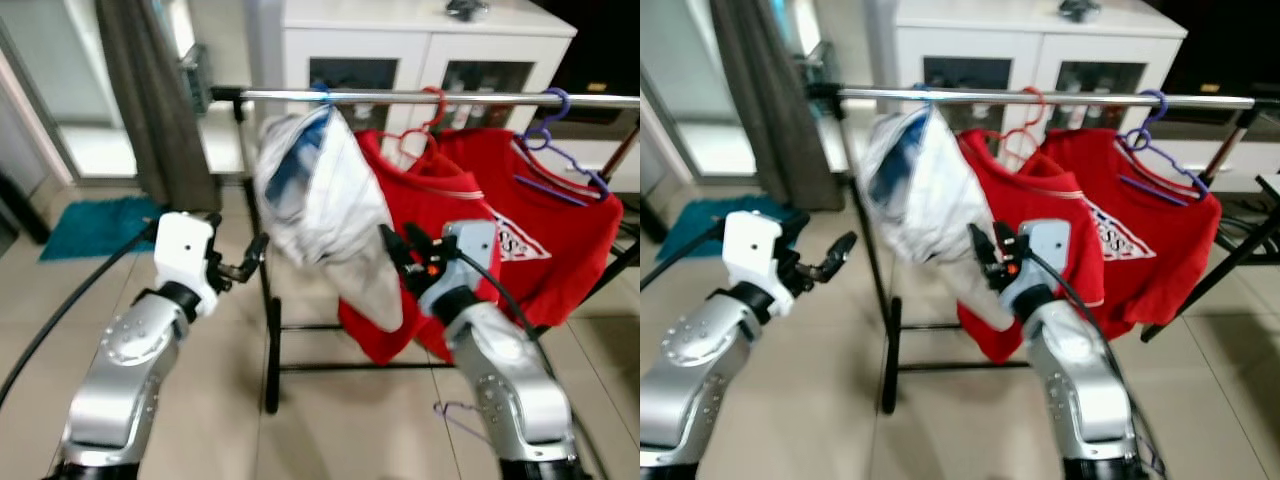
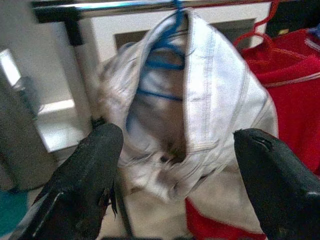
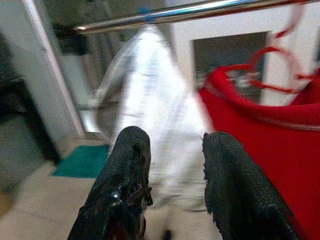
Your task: Hang hanger
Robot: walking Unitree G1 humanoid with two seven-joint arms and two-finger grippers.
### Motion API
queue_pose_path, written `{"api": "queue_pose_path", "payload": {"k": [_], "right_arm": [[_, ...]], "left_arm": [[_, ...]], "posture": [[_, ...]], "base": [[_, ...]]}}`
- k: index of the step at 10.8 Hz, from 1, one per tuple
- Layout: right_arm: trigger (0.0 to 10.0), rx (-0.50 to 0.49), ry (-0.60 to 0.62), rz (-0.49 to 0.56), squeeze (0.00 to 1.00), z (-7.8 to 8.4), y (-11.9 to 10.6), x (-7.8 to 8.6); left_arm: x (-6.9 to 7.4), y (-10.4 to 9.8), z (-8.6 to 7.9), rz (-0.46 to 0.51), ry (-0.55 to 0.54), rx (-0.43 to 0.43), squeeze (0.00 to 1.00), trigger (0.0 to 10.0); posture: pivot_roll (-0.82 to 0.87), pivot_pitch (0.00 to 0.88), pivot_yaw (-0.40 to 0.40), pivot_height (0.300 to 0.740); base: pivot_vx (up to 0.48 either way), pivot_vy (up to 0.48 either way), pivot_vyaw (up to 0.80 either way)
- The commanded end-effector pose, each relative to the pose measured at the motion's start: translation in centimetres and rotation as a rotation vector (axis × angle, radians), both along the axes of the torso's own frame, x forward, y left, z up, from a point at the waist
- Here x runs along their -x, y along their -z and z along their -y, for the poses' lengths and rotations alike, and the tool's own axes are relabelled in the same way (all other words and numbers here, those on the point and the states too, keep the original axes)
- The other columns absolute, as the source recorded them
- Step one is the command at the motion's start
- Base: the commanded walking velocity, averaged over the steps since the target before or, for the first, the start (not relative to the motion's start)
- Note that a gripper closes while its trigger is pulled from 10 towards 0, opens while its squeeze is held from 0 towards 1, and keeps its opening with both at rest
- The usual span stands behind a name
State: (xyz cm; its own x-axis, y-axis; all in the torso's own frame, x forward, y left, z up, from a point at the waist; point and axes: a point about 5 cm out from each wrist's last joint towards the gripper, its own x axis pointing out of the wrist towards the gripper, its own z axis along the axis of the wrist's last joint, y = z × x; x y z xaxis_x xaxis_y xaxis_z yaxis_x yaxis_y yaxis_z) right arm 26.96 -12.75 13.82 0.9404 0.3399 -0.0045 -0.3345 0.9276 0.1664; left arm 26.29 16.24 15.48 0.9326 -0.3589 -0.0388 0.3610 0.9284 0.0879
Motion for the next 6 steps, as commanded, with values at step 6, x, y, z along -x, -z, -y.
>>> {"api": "queue_pose_path", "payload": {"k": [6], "right_arm": [[10.0,0.072,-0.167,0.071,0.00,-0.9,-0.8,0.2]], "left_arm": [[0.1,0.2,0.6,0.003,0.015,-0.020,0.00,10.0]], "posture": [[-0.02,0.000,-0.040,0.740]], "base": [[0.349,0.000,0.35]]}}
